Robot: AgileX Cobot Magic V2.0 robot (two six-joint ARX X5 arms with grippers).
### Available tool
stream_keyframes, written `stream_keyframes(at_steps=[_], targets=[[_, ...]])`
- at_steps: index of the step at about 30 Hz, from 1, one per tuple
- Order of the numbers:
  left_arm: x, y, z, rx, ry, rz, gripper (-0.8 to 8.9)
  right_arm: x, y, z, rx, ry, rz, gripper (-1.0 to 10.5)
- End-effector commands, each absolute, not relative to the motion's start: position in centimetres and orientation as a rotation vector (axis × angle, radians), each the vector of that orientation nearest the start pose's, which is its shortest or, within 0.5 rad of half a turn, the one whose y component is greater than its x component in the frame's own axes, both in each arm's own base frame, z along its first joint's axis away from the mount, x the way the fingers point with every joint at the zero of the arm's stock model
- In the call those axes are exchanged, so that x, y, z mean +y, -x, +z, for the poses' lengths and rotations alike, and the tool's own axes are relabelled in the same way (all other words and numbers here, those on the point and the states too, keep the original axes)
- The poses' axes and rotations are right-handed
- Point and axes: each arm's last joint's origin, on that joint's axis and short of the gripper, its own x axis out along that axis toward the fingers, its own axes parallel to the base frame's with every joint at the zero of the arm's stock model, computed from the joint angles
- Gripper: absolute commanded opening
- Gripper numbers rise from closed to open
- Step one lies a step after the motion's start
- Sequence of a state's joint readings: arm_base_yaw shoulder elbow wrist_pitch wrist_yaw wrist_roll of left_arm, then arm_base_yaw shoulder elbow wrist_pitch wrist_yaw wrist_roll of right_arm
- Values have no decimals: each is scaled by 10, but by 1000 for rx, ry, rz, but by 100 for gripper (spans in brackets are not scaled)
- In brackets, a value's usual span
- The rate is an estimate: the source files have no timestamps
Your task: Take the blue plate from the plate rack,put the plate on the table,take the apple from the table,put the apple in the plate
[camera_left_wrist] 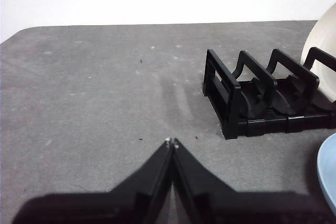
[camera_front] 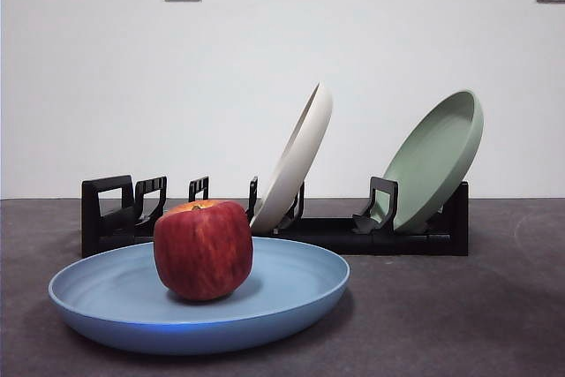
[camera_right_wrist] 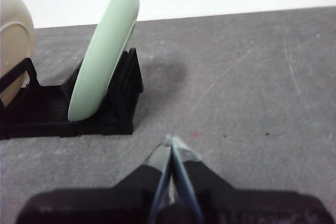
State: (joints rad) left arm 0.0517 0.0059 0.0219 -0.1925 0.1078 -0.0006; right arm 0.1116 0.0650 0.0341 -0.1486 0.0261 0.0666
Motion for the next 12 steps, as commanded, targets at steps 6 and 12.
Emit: stream_keyframes(at_steps=[6, 12], targets=[[2, -95, 148, 187, 19, -53, -1, 11, -95, 148, 184, -101, 103, 1], [2, -95, 148, 187, 19, -53, -1, 12, -95, 148, 192, -135, 147, 1]])
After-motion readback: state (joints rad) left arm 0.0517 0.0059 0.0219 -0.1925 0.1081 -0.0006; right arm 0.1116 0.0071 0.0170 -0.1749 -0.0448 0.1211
